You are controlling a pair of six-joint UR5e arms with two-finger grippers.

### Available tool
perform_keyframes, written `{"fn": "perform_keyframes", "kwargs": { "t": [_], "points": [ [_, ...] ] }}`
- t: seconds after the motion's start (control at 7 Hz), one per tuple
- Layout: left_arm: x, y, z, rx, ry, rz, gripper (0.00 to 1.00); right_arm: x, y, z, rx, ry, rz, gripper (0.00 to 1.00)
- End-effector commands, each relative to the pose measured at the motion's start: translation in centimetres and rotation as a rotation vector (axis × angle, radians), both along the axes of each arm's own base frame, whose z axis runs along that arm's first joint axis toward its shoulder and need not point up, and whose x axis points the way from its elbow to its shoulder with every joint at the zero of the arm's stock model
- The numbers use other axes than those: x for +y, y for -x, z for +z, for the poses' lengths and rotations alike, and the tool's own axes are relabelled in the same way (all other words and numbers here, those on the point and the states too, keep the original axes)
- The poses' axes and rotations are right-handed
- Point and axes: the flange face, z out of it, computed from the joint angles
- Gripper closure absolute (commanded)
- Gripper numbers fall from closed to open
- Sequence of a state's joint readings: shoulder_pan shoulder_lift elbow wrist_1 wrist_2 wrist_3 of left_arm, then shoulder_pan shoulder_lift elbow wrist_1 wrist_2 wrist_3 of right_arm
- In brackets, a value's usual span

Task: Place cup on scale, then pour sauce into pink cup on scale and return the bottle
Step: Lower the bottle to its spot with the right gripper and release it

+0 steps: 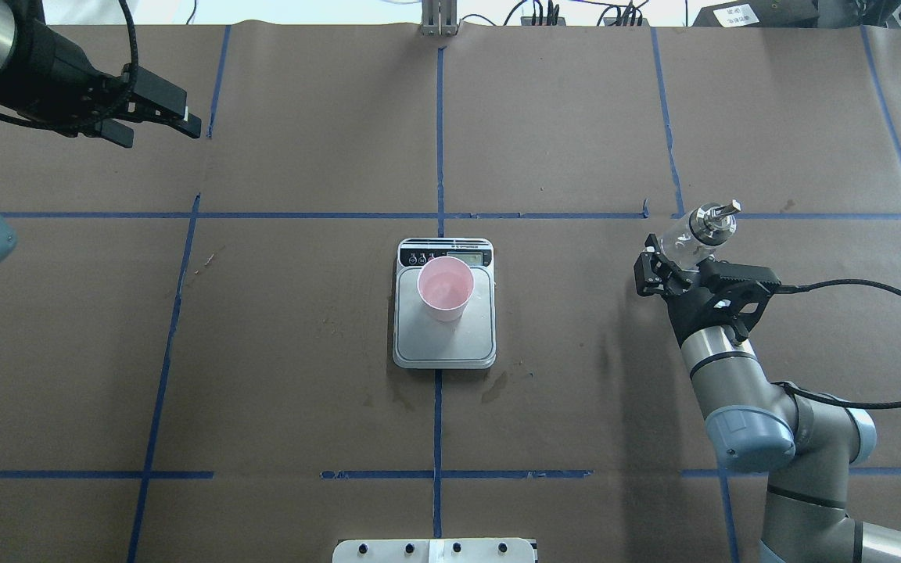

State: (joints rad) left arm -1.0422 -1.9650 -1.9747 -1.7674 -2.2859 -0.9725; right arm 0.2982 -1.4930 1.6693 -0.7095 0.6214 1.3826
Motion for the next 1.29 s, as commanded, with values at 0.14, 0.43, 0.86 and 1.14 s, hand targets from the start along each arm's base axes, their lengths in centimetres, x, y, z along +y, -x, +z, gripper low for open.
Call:
{"fn": "perform_keyframes", "kwargs": {
  "t": [0.14,0.43,0.86,1.14],
  "points": [
    [0.3,0.6,-0.5,0.004,-0.007,-0.007,0.01,-0.1,0.4,2.2,0.034,0.016,0.005,1.00],
    [0.4,0.7,-0.6,0.005,-0.009,-0.007,0.01,0.0,0.0,2.8,0.046,0.018,0.009,1.00],
    [0.4,0.7,-0.6,0.005,-0.009,-0.007,0.01,0.0,-0.1,3.1,0.054,0.019,0.010,1.00],
    [0.4,0.7,-0.6,0.005,-0.009,-0.007,0.01,0.0,-0.1,3.2,0.058,0.020,0.008,1.00]
  ]
}}
